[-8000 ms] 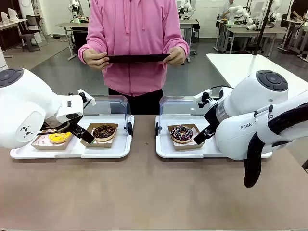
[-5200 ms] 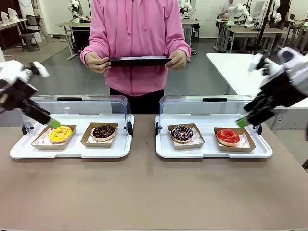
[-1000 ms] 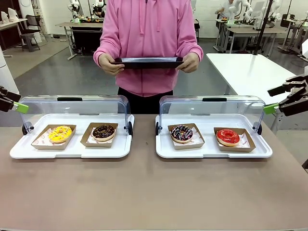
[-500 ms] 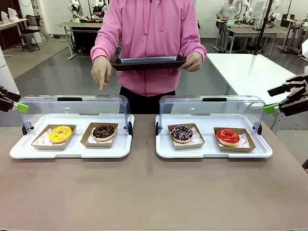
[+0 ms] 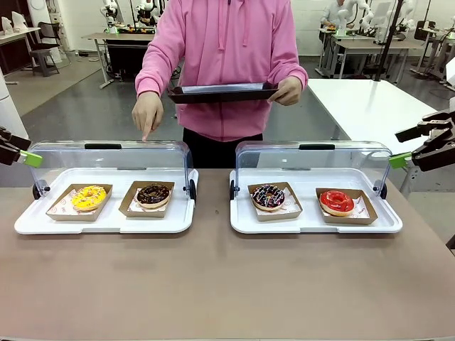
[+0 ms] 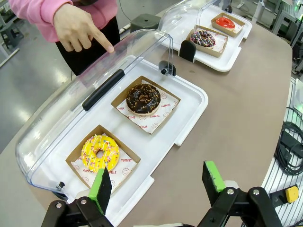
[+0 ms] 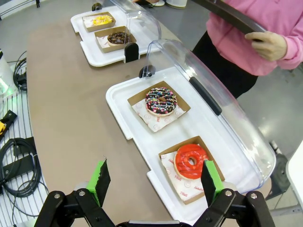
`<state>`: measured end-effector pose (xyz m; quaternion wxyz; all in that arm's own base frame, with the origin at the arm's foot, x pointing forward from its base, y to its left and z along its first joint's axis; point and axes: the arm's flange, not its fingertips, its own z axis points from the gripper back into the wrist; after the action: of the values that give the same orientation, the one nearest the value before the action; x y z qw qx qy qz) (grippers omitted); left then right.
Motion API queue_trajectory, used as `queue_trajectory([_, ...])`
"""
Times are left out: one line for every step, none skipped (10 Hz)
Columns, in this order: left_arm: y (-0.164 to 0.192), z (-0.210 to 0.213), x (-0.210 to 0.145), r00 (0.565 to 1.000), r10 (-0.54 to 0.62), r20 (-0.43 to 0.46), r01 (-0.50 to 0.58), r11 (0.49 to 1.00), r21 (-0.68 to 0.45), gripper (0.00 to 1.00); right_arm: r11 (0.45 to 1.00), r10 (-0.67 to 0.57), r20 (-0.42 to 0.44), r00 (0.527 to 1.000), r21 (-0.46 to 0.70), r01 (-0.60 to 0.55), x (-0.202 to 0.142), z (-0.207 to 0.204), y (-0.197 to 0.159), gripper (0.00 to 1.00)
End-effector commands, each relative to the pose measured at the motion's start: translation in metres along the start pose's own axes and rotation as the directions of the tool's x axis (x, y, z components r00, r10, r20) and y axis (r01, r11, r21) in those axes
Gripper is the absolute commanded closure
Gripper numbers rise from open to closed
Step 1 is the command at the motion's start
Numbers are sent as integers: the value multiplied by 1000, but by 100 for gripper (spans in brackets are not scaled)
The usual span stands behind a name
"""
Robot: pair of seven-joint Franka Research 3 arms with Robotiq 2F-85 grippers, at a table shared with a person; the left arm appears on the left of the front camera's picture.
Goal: Provide the desired donut to the person.
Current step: Pick up and lift the Paper togo box containing the Donut pointed at by the person.
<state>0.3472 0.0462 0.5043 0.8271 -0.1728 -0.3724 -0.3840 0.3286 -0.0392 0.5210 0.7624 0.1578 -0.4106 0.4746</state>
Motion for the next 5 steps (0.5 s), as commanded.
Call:
queue_trajectory([2,-1,-1,1000,1,9,-1,1000,-1,0,1000,-14,16,1000,-1,14,2,-3,-2,0])
queue_trajectory([2,-1,-1,1000,1,9,-1,1000,-1,0,1000,-14,16,1000,-1,14,2,-3,-2,0])
queue_trajectory([2,-1,-1,1000,1,9,-1,1000,-1,0,1000,-14,16,1000,-1,14,2,-3,-2,0])
queue_trajectory([2,-1,-1,1000,1,9,-1,1000,-1,0,1000,-14,16,1000,-1,14,2,-3,-2,0])
queue_trajectory([2,-1,-1,1000,1,9,-1,1000,-1,0,1000,-14,16,1000,-1,14,2,-3,-2,0])
